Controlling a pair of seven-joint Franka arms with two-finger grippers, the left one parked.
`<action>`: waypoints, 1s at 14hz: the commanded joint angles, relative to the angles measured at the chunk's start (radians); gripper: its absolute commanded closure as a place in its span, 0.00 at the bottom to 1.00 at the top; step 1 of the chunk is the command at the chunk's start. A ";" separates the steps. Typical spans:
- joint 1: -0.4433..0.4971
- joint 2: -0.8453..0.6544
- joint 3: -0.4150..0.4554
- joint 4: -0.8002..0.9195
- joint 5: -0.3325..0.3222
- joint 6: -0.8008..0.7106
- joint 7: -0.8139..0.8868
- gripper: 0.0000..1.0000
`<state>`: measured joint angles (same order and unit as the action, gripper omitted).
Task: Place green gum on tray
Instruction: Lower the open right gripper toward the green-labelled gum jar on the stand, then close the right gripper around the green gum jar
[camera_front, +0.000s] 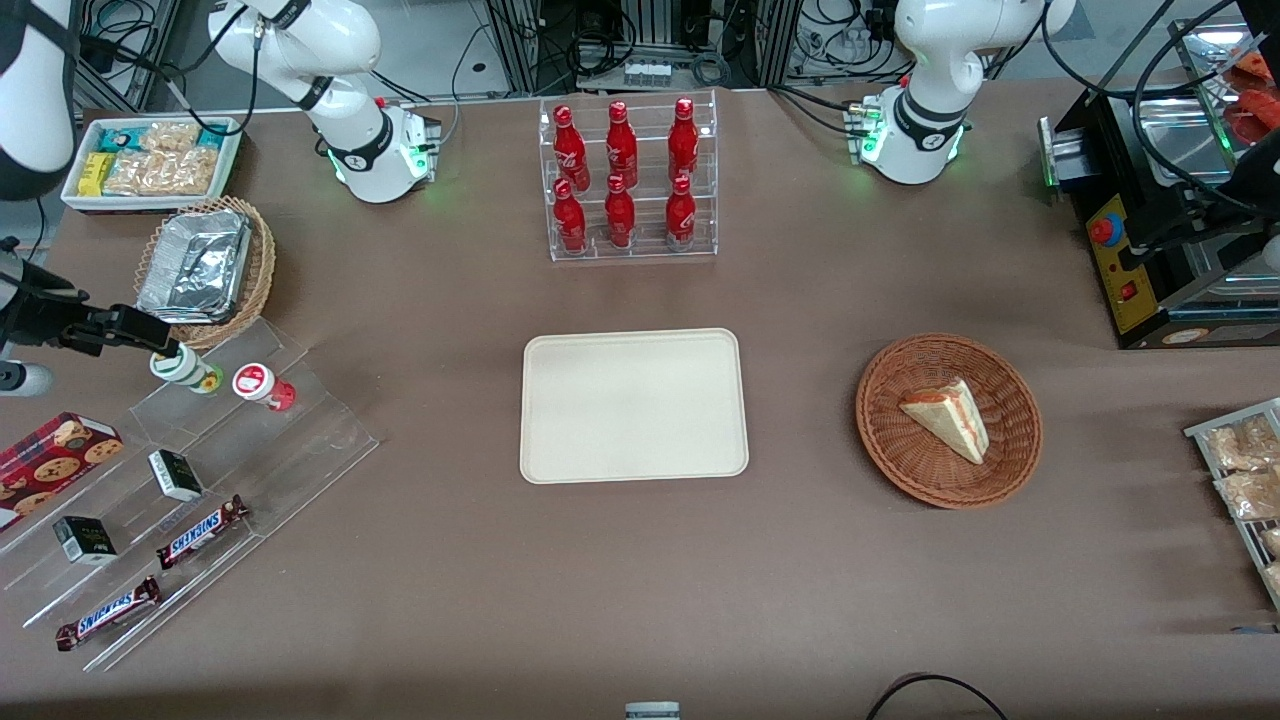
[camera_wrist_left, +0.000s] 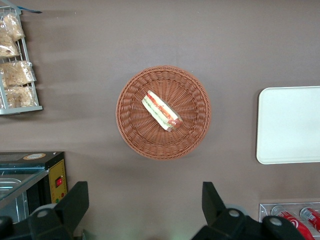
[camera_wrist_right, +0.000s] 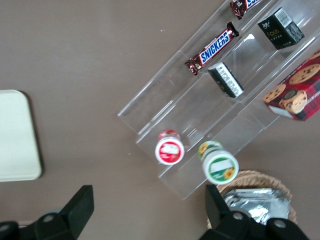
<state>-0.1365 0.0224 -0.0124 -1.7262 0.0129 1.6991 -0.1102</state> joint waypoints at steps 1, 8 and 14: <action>-0.058 -0.039 0.003 -0.123 -0.004 0.106 -0.147 0.01; -0.136 -0.088 0.003 -0.369 -0.001 0.387 -0.575 0.01; -0.160 -0.121 -0.003 -0.498 0.016 0.503 -0.712 0.01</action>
<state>-0.2844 -0.0519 -0.0153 -2.1492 0.0147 2.1383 -0.7726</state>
